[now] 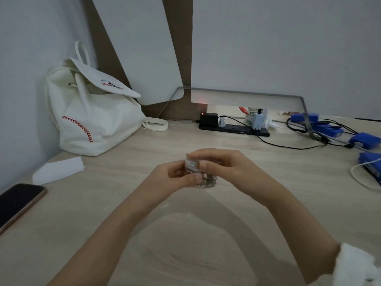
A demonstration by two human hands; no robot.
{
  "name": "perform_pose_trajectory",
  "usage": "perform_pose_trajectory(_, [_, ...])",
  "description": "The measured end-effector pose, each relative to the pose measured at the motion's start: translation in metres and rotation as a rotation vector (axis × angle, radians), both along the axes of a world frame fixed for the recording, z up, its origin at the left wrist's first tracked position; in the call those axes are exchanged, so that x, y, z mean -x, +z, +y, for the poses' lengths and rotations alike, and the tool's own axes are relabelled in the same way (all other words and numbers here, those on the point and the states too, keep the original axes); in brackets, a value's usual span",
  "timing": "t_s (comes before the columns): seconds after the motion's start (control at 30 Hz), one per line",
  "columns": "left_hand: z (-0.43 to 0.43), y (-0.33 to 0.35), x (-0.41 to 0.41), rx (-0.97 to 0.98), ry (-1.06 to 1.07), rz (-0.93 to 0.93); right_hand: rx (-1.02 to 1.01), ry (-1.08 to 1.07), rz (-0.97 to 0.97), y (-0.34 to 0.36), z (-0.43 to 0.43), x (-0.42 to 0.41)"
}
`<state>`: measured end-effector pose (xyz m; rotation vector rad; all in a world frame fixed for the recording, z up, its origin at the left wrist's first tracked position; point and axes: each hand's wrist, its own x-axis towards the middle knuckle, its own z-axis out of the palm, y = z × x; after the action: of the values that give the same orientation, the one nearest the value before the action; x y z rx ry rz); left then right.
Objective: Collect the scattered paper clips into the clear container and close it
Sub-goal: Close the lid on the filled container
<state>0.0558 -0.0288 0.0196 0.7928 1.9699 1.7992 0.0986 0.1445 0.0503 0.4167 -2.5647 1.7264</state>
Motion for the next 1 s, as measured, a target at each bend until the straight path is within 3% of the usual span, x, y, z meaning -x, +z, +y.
perform_pose_trajectory(0.17, [0.011,-0.001,0.026,-0.066,0.112,0.103,0.047,-0.088,0.087,-0.004,-0.007,0.029])
perform_pose_trajectory(0.4, [0.022,-0.016,0.084,-0.125,0.163,0.101,0.056,-0.119,0.087,-0.012,-0.007,0.090])
perform_pose_trajectory(0.57, [0.029,-0.048,0.141,-0.011,0.290,0.122,-0.152,-0.203,0.049,-0.050,0.000,0.151])
perform_pose_trajectory(0.77, [0.038,-0.079,0.195,0.164,0.339,0.173,-0.306,-0.343,0.140,-0.089,-0.001,0.222])
perform_pose_trajectory(1.0, [0.025,-0.080,0.231,-0.221,0.668,-0.122,-0.377,-0.510,0.207,-0.107,0.001,0.309])
